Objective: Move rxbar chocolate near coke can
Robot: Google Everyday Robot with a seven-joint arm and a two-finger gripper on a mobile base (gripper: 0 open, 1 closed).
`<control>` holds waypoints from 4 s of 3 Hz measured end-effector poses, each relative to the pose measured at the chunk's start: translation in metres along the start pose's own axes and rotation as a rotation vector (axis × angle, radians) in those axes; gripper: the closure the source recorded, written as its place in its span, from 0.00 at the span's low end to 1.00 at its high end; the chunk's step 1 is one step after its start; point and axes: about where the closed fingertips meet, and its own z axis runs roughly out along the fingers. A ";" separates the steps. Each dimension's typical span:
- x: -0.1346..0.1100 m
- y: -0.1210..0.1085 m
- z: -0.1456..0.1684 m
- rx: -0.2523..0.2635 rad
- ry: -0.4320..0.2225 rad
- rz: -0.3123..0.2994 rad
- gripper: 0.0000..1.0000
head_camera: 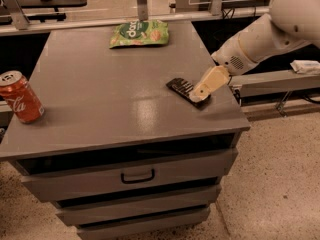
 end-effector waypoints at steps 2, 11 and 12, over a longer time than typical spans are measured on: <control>0.004 0.000 0.044 -0.030 -0.039 0.057 0.15; -0.142 0.094 0.091 -0.194 -0.262 -0.195 1.00; -0.182 0.125 0.121 -0.266 -0.298 -0.259 1.00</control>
Offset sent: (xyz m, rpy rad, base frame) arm 0.0185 0.0269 -0.0529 0.0938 0.0379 -0.0387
